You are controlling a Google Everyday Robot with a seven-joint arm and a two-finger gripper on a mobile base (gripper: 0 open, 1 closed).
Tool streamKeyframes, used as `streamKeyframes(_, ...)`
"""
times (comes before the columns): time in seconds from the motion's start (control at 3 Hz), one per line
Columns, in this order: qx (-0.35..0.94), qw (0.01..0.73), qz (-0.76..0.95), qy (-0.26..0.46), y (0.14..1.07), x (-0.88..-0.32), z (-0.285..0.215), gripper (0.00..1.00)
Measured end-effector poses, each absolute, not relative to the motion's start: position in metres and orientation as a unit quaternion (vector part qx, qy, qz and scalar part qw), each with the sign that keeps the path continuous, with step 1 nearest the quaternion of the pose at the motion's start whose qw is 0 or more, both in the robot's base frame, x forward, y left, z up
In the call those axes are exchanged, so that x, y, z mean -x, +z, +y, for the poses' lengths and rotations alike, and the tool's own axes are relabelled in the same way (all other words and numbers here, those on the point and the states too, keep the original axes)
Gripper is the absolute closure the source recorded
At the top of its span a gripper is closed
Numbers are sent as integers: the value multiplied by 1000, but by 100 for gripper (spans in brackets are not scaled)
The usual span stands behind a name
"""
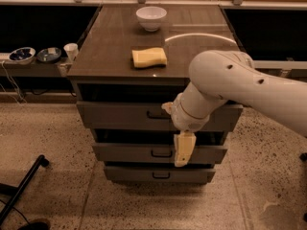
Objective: Open top drawer
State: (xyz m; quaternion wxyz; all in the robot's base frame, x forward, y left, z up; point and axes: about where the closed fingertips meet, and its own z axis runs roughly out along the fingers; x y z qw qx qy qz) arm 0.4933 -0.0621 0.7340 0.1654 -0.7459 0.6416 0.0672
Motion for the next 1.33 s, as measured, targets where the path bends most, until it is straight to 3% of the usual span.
streamKeyframes(0.67,747,133,646,85,704,-542,-44,0)
streamKeyframes(1.33,748,106,649,88,683,-553,-39,0)
